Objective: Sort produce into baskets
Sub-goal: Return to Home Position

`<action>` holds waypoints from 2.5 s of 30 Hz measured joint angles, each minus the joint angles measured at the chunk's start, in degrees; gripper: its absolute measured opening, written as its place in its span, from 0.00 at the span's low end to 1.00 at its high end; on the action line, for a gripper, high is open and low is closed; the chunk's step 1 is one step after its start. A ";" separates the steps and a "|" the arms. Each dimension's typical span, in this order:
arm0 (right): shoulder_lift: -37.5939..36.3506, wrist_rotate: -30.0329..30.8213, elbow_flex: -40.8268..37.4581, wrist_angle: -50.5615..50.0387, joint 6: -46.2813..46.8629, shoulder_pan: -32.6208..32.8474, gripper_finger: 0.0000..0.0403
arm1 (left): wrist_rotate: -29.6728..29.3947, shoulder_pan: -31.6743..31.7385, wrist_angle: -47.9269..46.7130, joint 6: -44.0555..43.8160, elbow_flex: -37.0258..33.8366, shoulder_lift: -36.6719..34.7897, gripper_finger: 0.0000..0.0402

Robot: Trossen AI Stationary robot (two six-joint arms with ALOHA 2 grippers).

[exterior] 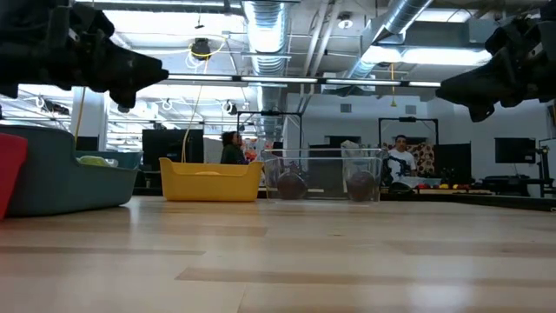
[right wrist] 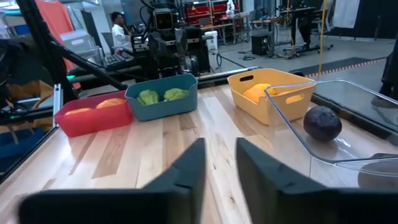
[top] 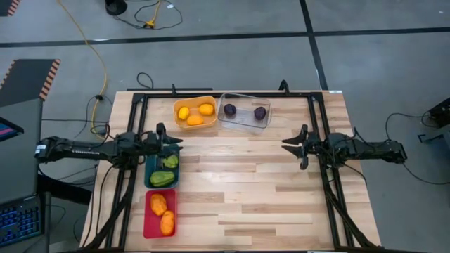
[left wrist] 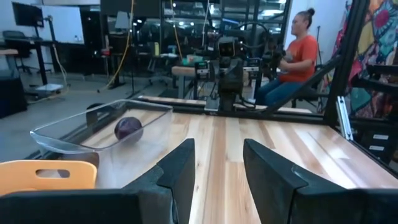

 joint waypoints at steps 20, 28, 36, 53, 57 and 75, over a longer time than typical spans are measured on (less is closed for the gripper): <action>0.00 -0.07 0.00 0.00 -1.42 0.07 0.06 | -3.12 0.00 -9.42 7.21 -1.00 -13.82 0.30; 0.00 -0.02 0.00 0.00 -1.42 0.07 0.09 | -3.12 0.00 -17.45 7.65 -1.02 -21.74 0.30; 0.18 0.35 0.00 0.00 -1.66 0.07 0.05 | -3.12 0.00 -21.14 8.95 -1.06 -24.25 0.30; 0.33 0.04 0.00 -0.02 -1.42 0.07 0.12 | -3.10 -0.02 -24.06 8.97 -1.11 -24.25 0.30; 0.33 -0.11 0.00 -0.02 -1.42 0.07 0.13 | -3.10 -0.02 -24.05 9.03 -1.11 -24.25 0.30; 0.33 -0.33 0.00 -0.02 -1.42 0.07 0.13 | -3.10 -0.02 -24.00 8.71 -1.13 -24.23 0.30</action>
